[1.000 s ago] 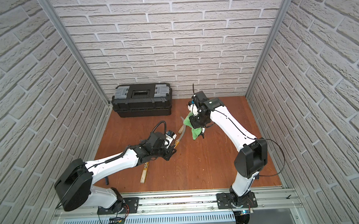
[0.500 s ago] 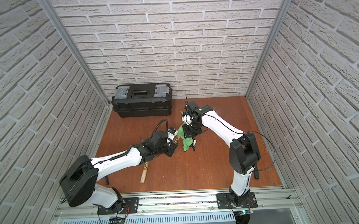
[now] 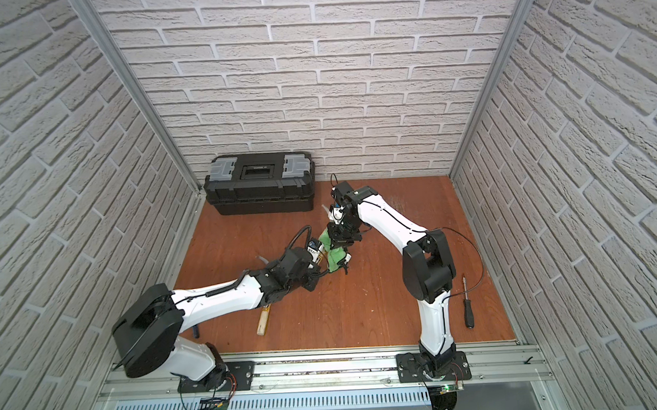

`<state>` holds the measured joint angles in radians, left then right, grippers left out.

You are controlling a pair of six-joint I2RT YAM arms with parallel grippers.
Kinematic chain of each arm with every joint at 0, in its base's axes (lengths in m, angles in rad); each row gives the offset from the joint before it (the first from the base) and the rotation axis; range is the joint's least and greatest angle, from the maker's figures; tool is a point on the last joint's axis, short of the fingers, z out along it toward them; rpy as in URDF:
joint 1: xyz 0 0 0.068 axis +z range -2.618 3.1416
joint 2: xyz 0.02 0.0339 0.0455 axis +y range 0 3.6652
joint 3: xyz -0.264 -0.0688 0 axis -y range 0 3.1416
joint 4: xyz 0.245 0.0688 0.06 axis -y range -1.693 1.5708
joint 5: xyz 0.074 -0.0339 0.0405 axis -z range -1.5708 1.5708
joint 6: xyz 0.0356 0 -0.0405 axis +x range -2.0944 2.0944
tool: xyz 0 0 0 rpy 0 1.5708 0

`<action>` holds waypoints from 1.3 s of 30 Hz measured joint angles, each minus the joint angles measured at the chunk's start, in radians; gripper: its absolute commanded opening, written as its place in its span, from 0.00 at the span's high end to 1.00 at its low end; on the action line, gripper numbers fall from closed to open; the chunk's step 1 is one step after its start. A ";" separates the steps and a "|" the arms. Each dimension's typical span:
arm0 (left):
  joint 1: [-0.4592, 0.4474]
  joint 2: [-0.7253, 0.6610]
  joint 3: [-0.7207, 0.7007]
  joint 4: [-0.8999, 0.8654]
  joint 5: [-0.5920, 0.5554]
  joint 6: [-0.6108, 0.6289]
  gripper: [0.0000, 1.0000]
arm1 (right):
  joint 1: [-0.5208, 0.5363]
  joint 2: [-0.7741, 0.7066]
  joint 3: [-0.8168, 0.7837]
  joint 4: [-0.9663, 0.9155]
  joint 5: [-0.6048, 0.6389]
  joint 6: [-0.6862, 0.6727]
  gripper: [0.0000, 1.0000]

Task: Wipe small sickles with rags
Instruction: Wipe the small sickle.

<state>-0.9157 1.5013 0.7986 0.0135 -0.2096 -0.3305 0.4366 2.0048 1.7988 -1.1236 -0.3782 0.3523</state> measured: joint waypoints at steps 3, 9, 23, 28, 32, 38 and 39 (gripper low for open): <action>-0.002 0.000 -0.006 0.000 -0.017 -0.003 1.00 | -0.003 0.043 0.064 -0.039 -0.001 0.000 0.97; -0.014 -0.006 -0.029 -0.006 -0.045 -0.007 1.00 | -0.013 0.132 0.198 -0.120 0.008 -0.008 0.97; -0.071 -0.050 -0.061 -0.070 -0.054 -0.015 1.00 | -0.055 0.274 0.460 -0.199 0.076 -0.071 0.97; -0.090 -0.068 -0.079 -0.076 -0.047 -0.022 1.00 | -0.061 0.295 0.507 -0.197 0.084 -0.096 0.97; -0.108 -0.091 -0.093 -0.074 -0.014 -0.016 1.00 | -0.081 0.314 0.573 -0.189 0.078 -0.116 0.97; -0.134 -0.122 -0.093 -0.066 0.041 0.014 1.00 | -0.136 0.362 0.725 -0.182 0.071 -0.167 0.97; -0.135 -0.126 -0.093 -0.066 0.043 0.016 1.00 | -0.148 0.361 0.735 -0.186 0.074 -0.177 0.97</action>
<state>-1.0504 1.3750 0.7052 -0.0521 -0.1661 -0.3149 0.2882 2.3661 2.5340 -1.3094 -0.3042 0.1753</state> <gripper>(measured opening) 0.253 0.174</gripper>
